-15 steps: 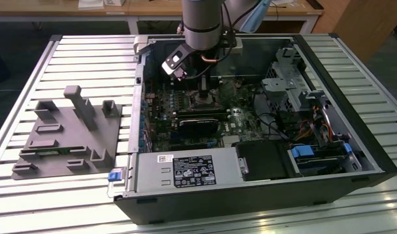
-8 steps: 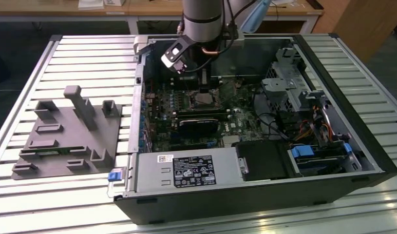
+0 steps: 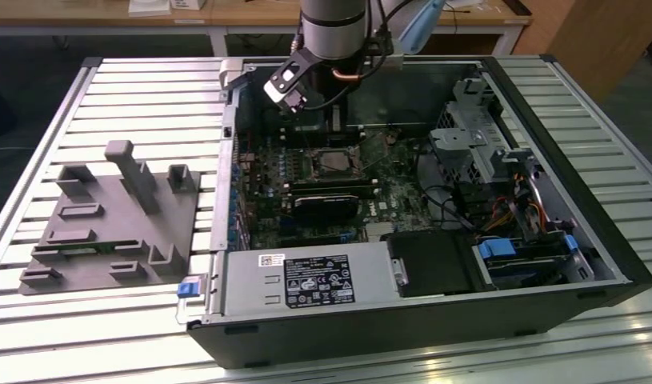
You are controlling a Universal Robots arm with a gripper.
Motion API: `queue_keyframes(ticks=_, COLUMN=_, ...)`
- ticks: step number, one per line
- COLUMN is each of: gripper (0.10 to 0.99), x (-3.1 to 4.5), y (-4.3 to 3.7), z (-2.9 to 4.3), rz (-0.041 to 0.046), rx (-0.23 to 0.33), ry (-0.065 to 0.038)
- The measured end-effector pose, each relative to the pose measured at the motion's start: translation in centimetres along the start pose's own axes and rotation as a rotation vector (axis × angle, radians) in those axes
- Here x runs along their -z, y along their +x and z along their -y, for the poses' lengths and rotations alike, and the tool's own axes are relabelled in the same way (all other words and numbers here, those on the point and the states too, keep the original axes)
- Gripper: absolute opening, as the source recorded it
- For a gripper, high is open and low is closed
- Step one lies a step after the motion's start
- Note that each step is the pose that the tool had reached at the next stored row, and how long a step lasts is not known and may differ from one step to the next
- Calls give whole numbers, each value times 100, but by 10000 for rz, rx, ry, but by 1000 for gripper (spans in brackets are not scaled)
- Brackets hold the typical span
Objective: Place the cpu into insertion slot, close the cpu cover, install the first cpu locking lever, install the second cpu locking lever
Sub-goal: 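Place the cpu into insertion slot, then close the cpu cover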
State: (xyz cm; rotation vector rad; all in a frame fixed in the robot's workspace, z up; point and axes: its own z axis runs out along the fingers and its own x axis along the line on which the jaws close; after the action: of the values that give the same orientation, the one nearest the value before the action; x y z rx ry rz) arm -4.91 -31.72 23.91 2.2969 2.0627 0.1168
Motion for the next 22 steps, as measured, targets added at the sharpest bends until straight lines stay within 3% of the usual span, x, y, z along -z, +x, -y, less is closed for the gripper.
queue_keyframes(ticks=12, gripper=106, x=28, y=0, z=-2, rz=9, rx=1, ry=5)
queue_keyframes(ticks=22, gripper=106, x=162, y=3, z=-14, rz=3, rx=0, ry=0)
